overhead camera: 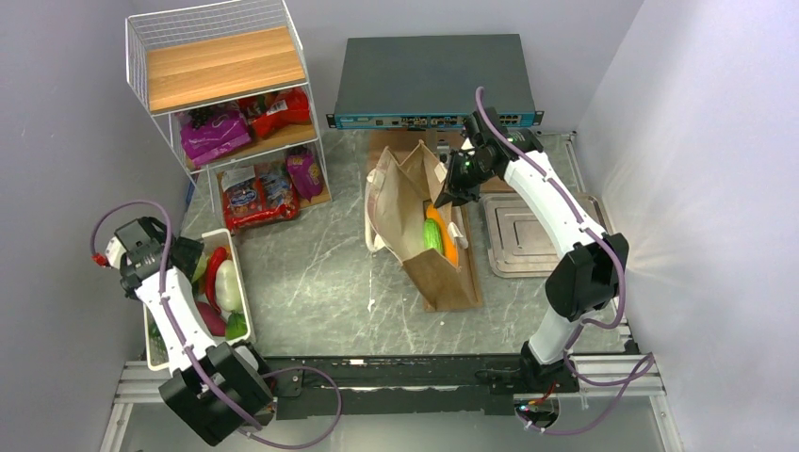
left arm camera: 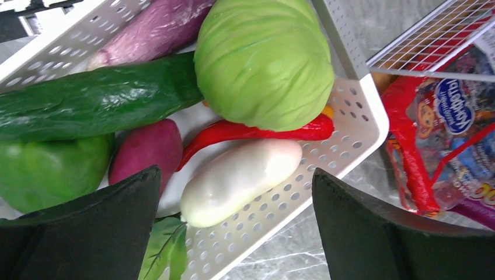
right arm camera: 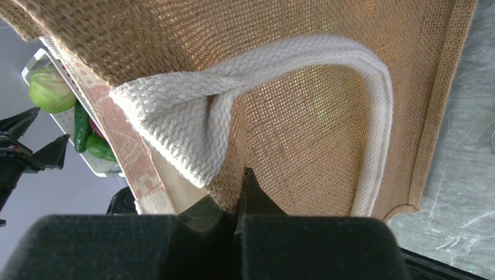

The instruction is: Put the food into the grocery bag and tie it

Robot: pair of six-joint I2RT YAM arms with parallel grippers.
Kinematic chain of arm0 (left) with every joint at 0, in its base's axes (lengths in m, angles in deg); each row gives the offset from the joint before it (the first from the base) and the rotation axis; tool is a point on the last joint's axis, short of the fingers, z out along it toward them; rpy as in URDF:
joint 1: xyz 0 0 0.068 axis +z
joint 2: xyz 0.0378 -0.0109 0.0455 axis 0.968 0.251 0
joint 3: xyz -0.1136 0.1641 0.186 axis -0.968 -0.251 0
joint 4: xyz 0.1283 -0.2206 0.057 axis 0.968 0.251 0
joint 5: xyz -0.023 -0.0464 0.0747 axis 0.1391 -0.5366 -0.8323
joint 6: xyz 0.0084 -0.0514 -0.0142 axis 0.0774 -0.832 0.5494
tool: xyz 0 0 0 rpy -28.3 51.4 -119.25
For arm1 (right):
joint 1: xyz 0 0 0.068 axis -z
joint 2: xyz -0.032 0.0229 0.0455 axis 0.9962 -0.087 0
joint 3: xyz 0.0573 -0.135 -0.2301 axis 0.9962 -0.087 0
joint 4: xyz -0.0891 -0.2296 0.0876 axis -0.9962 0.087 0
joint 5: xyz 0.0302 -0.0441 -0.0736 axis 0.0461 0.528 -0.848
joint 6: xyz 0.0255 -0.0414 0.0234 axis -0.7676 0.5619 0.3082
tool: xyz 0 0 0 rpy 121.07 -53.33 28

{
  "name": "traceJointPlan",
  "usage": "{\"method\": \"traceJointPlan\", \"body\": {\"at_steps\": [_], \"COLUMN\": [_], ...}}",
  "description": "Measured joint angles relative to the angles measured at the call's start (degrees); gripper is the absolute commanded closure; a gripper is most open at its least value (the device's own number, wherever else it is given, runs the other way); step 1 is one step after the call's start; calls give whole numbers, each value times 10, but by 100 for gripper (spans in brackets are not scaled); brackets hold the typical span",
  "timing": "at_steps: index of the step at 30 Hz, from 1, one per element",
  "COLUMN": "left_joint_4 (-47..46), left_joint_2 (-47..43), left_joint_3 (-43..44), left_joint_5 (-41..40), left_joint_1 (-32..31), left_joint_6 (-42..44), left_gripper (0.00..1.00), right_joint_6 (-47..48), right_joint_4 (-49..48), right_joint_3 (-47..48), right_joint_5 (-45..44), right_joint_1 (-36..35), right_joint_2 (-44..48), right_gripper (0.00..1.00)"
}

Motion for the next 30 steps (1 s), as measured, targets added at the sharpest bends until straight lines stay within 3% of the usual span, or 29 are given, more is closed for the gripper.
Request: {"method": "traceJointPlan", "body": {"at_steps": [14, 21, 30], "left_joint_4": [-110, -131, -159], "left_joint_2": [16, 20, 24], "left_joint_3": [-65, -113, -113], "left_joint_5": [169, 215, 246], "left_joint_1": [120, 171, 188], "left_joint_6": [-36, -67, -69], "left_gripper": [1, 1, 1], "right_joint_6": [7, 17, 24], "right_joint_4": [4, 5, 5], "right_joint_3": [-3, -3, -3], "right_joint_5": [2, 4, 7], "right_joint_1": [-2, -2, -2], "right_joint_2": [-3, -5, -9], "right_gripper": [100, 100, 100]}}
